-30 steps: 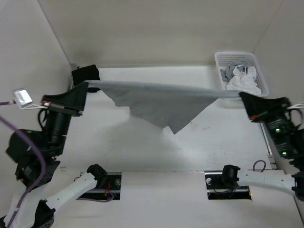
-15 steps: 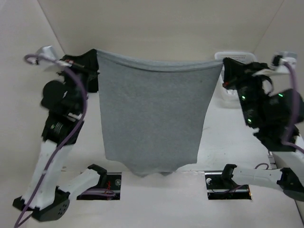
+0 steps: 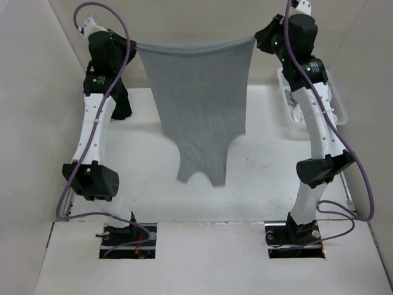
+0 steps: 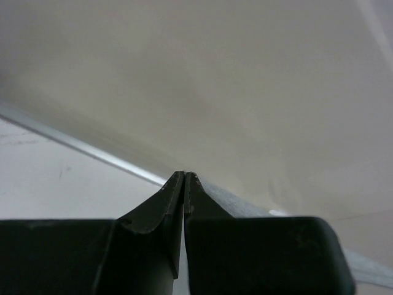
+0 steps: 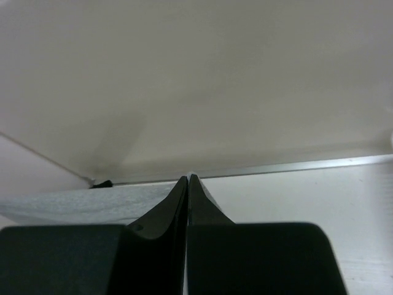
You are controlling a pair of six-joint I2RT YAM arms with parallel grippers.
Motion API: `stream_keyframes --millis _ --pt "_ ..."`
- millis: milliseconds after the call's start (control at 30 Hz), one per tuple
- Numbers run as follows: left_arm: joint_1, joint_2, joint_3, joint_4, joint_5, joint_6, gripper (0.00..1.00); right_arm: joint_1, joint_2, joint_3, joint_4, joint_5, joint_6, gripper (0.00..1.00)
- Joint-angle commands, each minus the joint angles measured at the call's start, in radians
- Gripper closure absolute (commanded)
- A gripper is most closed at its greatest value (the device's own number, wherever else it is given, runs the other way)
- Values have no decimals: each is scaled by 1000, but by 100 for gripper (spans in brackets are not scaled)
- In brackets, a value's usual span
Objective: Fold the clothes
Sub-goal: Flatten the tank top out
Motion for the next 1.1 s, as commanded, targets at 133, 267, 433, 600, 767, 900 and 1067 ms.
stream_keyframes --millis 133,267,433,600,767,900,1067 --pt "94 -88 203 89 145 -86 100 -4 -57 297 -82 -80 56 100" --pt "108 -178 55 155 155 -86 100 0 -207 25 -21 -69 48 100" --pt "85 -376 -361 304 127 -68 100 20 -490 -581 211 -46 77 100" --pt "29 -655 -850 395 74 -77 100 90 -792 -1184 390 -28 143 100" --pt "-26 -992 -1219 266 54 -52 100 248 -1131 -1587 353 40 209 100" --pt "-60 -1244 -1368 21 61 -78 100 394 -1350 -1723 149 80 289 100" --pt "-137 -1474 -1437 -324 67 -158 99 678 -1455 -1783 -80 165 465 100"
